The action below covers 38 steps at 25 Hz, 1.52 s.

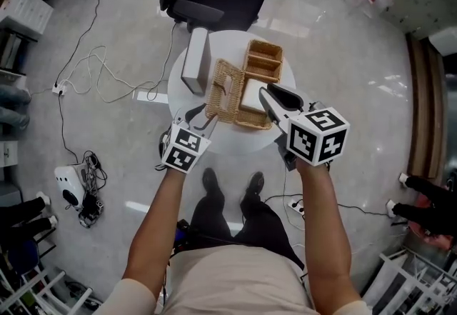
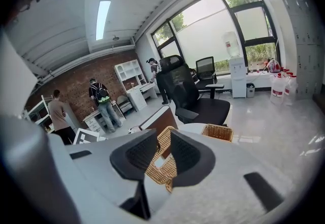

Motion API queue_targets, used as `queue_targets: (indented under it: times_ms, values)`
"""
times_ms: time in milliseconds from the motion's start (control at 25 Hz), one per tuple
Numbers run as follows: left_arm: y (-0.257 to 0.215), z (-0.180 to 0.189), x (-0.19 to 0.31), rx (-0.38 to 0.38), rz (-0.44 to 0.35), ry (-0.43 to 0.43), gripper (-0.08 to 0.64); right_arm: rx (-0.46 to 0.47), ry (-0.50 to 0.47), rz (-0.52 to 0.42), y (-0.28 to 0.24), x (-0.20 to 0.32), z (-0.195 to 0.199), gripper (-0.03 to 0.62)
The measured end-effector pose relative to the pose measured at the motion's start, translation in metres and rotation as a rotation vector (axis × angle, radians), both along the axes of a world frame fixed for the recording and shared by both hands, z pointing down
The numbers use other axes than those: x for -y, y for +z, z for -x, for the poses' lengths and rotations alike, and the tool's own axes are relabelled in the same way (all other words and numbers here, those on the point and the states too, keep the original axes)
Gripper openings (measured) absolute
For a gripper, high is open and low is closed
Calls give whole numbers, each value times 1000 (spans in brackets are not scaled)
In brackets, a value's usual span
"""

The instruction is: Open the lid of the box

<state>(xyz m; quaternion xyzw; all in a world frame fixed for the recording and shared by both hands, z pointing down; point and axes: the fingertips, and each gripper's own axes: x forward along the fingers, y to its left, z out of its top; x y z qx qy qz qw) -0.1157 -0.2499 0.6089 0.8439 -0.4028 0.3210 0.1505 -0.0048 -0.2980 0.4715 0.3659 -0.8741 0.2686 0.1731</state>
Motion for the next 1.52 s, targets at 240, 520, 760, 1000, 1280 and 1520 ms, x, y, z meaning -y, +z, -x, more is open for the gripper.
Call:
queue_targets:
  times_ms: [240,520,760,1000,1280,1520]
  values:
    - [-3,5,-2,51,43,11,140,-3,8,-17,-19,-2,-9,75]
    - [-24,24,-11,91,28,0,138,-1,13,-49,-42,-6,-16,75]
    - [-97,20,-13,31,-82,10,121,-19,9,-101,-69,-10,-19,64]
    - [-203,8,-11,-95,-264,13,60,-55,13,-227,-113,-20,-23,-5]
    - [-323,-3,-19,-408,-388,-15,32,-143,-14,-450,-184,-40,-28,-6]
    - [-392,5,-32,-446,-495,-32,31,-186,-48,-552,-236,-69,-25,-9]
